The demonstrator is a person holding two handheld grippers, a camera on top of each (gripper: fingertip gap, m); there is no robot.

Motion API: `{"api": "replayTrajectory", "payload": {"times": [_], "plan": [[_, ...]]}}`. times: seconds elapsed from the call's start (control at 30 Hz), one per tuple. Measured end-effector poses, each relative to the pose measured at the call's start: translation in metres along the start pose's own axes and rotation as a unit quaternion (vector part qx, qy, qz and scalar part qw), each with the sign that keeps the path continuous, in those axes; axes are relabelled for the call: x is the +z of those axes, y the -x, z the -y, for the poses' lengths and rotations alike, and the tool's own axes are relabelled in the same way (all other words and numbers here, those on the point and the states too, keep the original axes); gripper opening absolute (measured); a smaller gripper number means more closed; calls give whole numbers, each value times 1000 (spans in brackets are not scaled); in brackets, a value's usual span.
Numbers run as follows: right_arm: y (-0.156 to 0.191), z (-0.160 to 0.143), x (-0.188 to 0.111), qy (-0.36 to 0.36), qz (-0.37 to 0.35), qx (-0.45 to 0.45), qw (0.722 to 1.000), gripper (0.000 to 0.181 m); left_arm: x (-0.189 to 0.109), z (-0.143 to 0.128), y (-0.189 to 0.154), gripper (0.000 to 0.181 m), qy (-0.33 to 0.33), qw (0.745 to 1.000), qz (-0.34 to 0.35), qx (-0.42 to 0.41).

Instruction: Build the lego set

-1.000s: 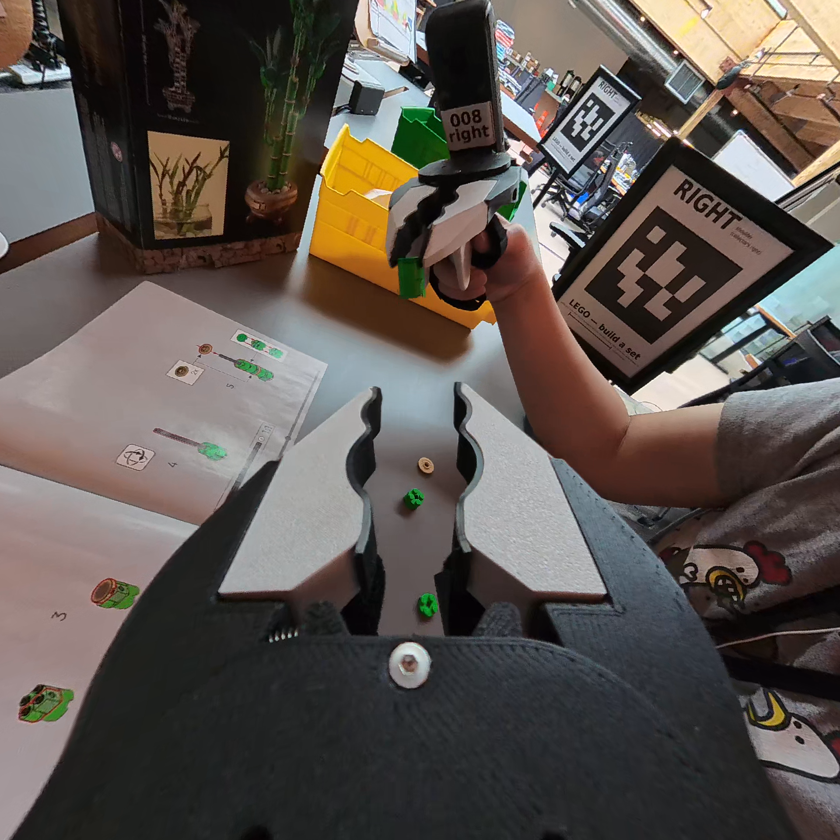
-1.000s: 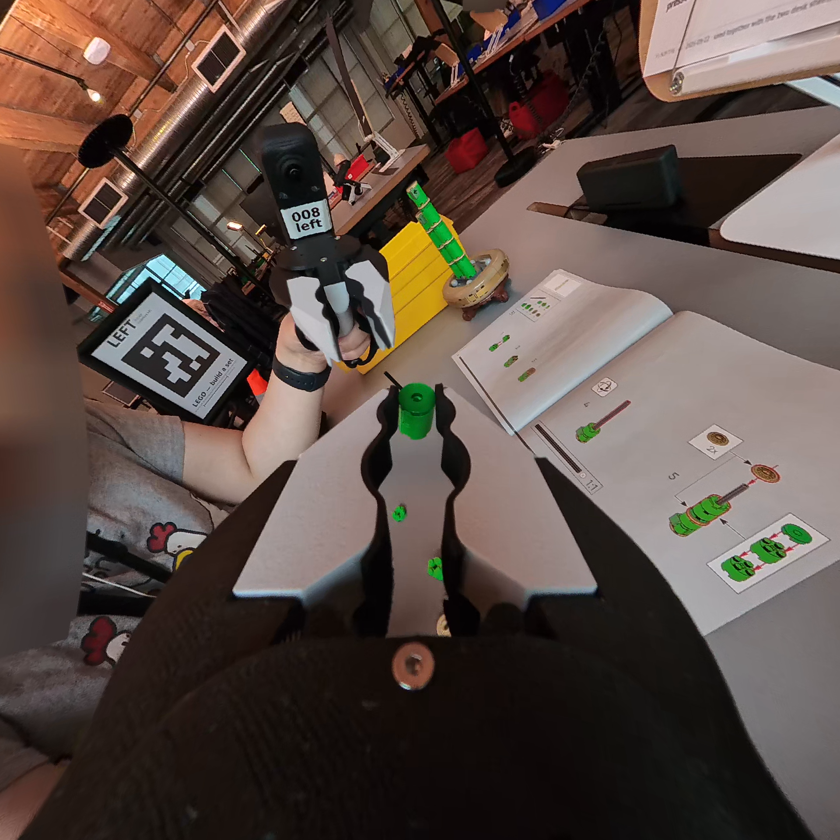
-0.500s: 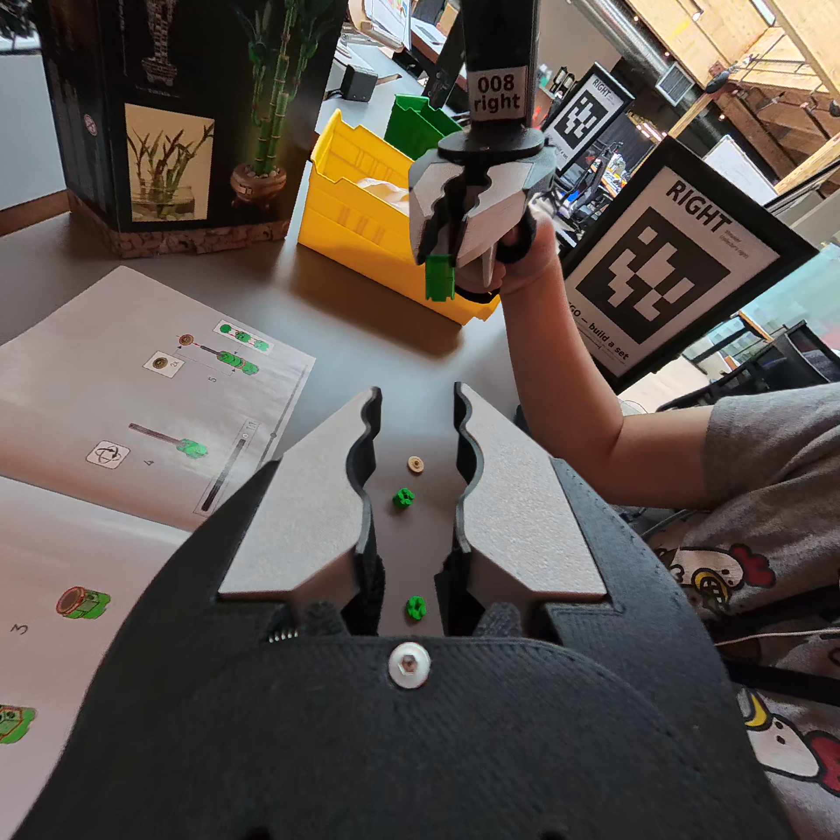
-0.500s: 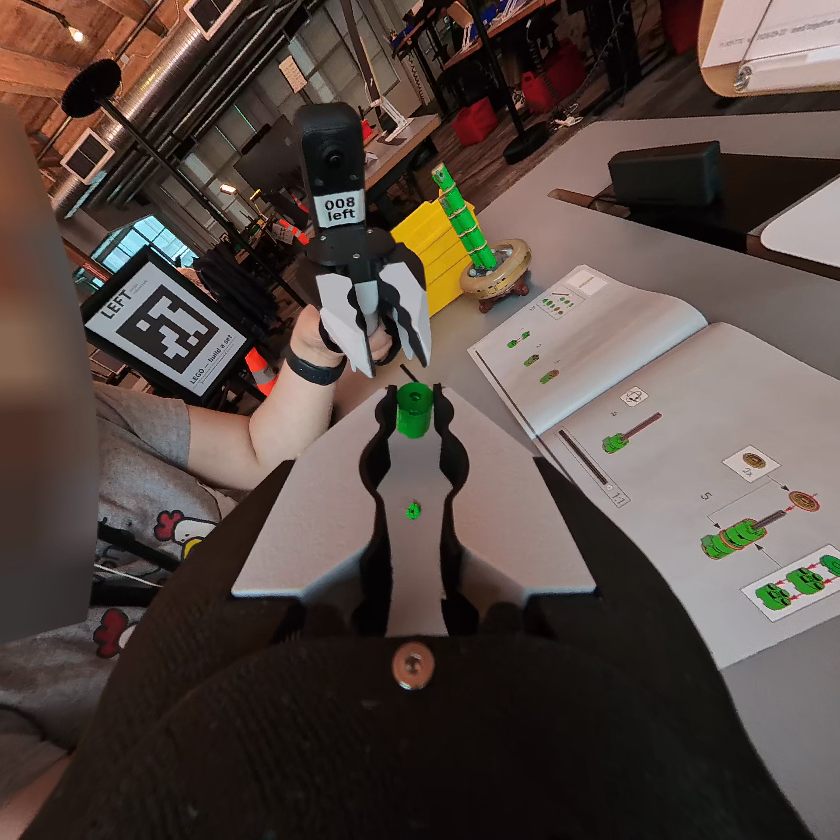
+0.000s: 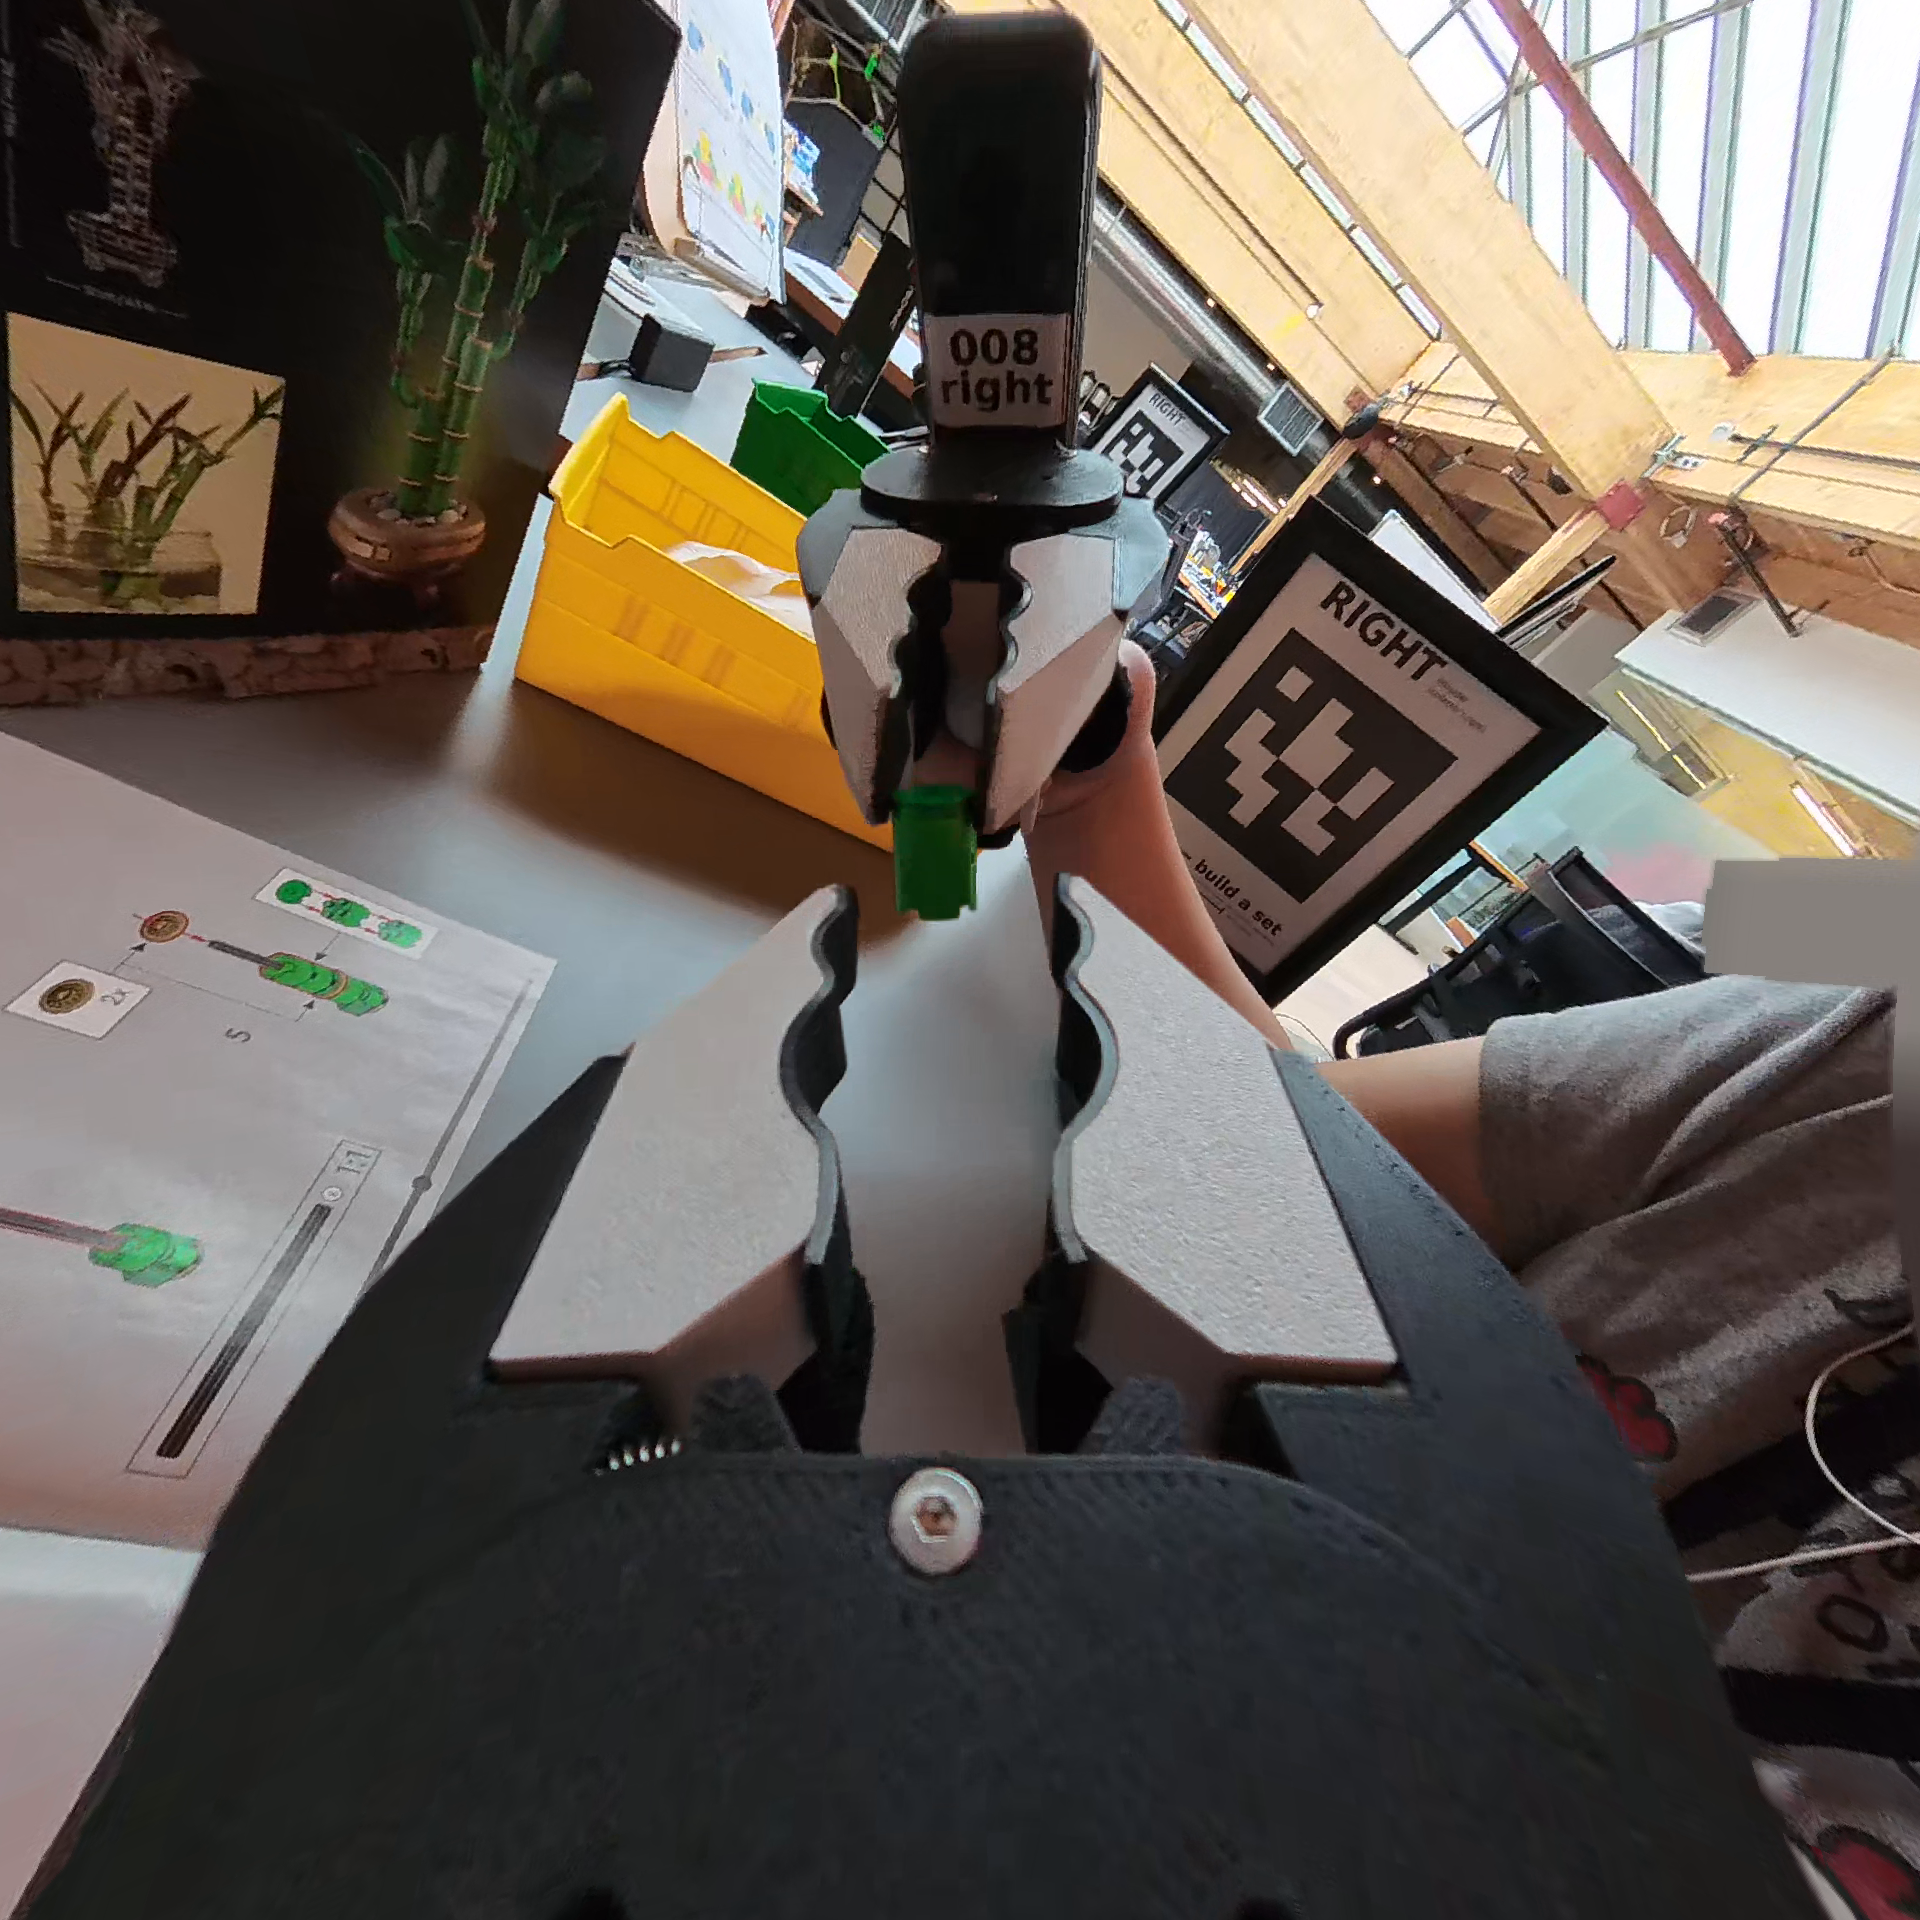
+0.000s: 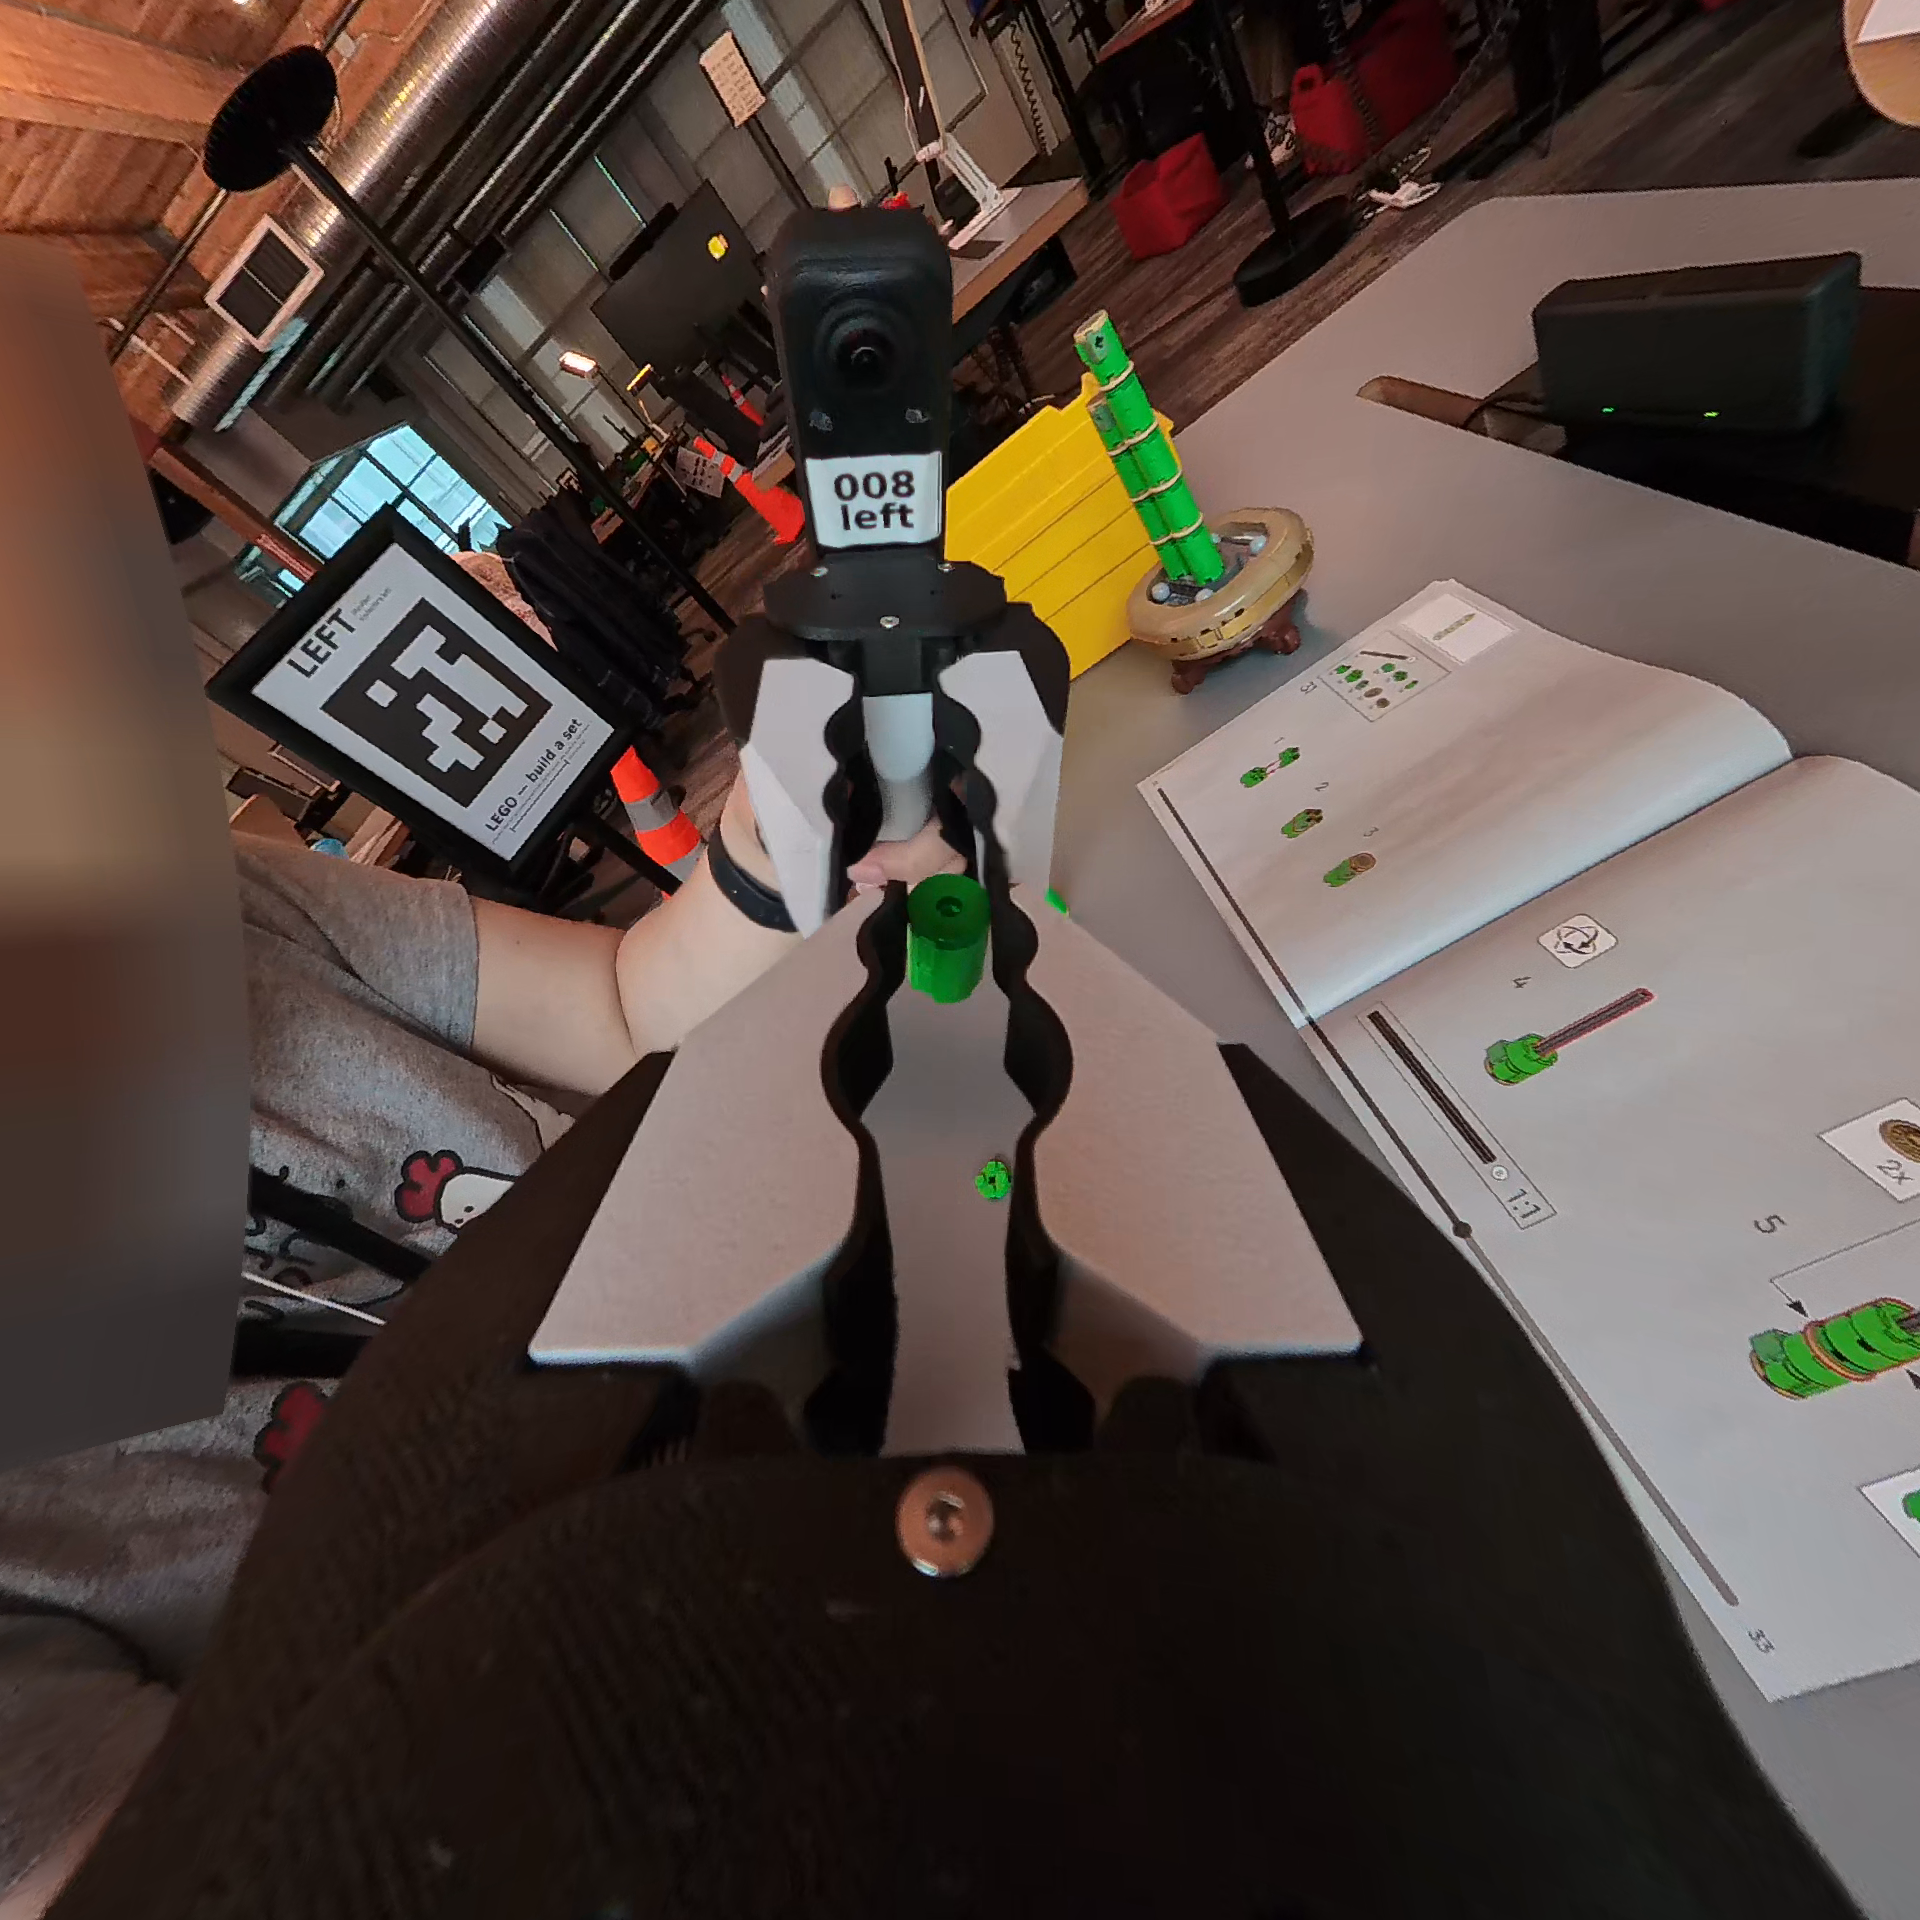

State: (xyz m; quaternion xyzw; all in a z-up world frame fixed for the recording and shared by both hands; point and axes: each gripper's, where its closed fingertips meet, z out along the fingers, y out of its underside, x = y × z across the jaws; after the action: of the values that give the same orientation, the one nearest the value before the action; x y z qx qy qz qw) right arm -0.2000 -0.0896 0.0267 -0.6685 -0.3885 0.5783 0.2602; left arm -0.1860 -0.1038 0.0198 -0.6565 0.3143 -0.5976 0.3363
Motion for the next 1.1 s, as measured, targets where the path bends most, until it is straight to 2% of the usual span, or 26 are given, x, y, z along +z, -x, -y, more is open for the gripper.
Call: {"api": "replayTrajectory", "payload": {"times": [0.17,0.23,0.47,0.5,0.6,0.67,0.73,0.8,0.87,1.0,1.1], "plan": [[2,0,2,0,8,0,1000,15,4,2,-2,23,-10,1000,7,28],[5,1,3,-2,17,-1,1000,15,3,2,-1,14,-10,999,12,39],[9,1,7,-5,21,-23,1000,17,-1,0,-3,14,2,999,8,37],[9,-1,7,-1,23,-19,1000,23,-1,-1,-3,14,7,999,11,40],[5,-12,3,32,5,-20,999,23,-1,-7,-3,14,32,998,22,52],[4,-10,-4,27,-23,-68,997,29,-2,-12,-1,14,51,997,31,45],[12,-1,-9,5,-50,-159,986,36,-4,-14,1,14,60,997,34,30],[22,11,-12,-20,-86,-264,960,46,-9,-10,6,14,47,998,42,16],[26,21,-13,-24,-145,-363,920,51,-15,-4,8,14,29,999,41,-1],[27,30,-5,19,-268,-536,800,52,-31,13,8,14,-19,999,36,-32],[22,32,4,69,-329,-607,720,56,-42,23,0,14,-46,998,15,-51]]}}
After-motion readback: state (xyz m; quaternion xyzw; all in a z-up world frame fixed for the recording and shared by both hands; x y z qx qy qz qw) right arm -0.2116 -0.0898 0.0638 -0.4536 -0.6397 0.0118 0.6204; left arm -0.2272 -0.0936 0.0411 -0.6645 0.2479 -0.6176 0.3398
